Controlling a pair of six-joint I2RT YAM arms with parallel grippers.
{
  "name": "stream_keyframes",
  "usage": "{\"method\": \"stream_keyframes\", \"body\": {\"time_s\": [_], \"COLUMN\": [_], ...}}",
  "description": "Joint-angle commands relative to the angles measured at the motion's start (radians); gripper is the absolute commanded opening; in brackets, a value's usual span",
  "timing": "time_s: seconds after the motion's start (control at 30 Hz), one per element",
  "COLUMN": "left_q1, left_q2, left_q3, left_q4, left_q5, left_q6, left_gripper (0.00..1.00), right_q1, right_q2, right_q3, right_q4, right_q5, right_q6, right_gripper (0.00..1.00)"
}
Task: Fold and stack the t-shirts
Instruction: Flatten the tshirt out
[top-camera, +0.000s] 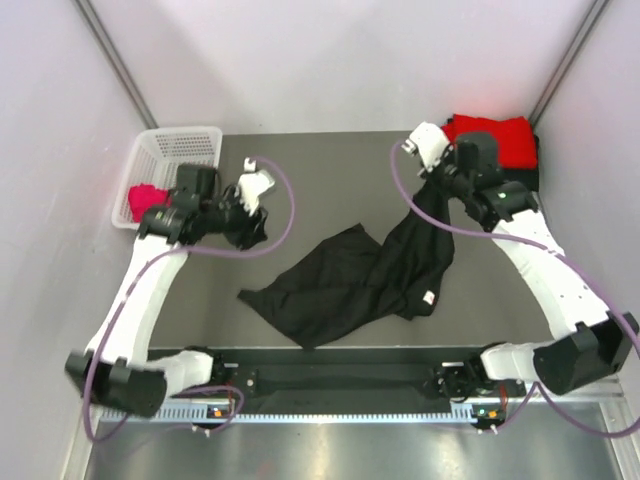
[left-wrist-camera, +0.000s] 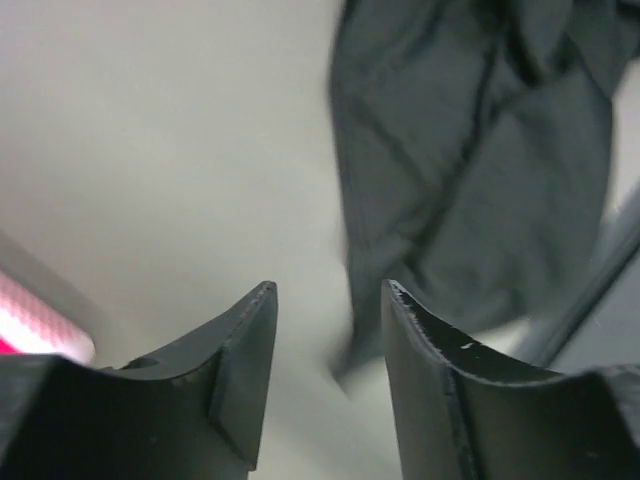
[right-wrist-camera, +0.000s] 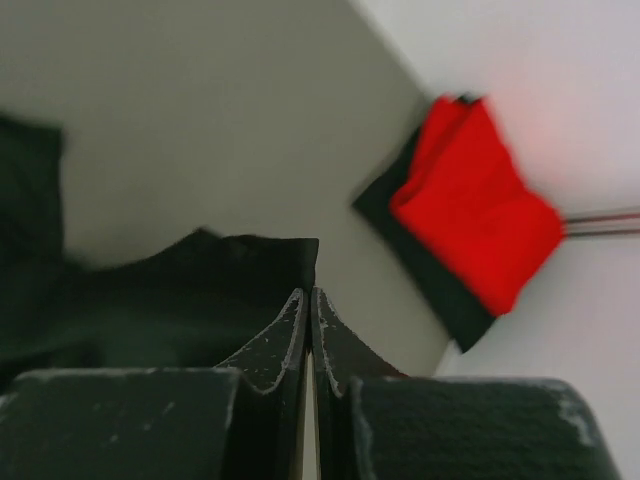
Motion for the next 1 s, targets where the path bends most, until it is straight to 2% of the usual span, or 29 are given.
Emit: {"method": "stream_keyframes", "body": {"time_s": [0.0,0.13,0.17,0.23,0.27,0.43,0.6,0.97], "left_q1": [0.001,-0.002,-0.004,-0.011,-0.027,-0.088,-0.155,-0.212], "left_q2": [0.225,0.521,0.645,0.764,0.871,1.138,1.269,1.366], "left_q3": [0.131,0.308,0.400,0.489,0.591,0.813,0.967,0.996], "left_q4": [0.138,0.020,-0.004,-0.029,-0.052,-0.022,-0.003,0.070], "left_q5": [0.007,0.139,0.166,0.228,0.239,0.299,0.326,0.366], "left_q6": [-0.029,-0.035,-0.040,-0.069,-0.077,-0.149,-0.186,-0.252], "left_gripper": [0.52,0.51,0.54,0.55,0.55,0.55,0.54,0.54], "right_q1": [-0.011,-0.011,-0.009,-0.011,-0.009,-0.012,-0.024,-0.047], "right_q2": [-0.005,0.027,0.030,0.029,0.029,0.003,0.004,0.044], "right_q3": [0.033,0.074,0.079,0.076,0.070,0.030,0.007,0.011], "right_q4": [-0.006,-0.010,-0.010,-0.009,-0.010,-0.030,-0.038,-0.040], "right_q5": [-0.053,-0.054,-0.054,-0.054,-0.054,-0.054,-0.042,-0.044], "right_q6": [-0.004,-0.001,-0.004,-0.007,-0.009,0.000,-0.009,-0.003], "right_gripper": [0.00,0.00,0.00,0.00,0.00,0.00,0.00,0.00]}}
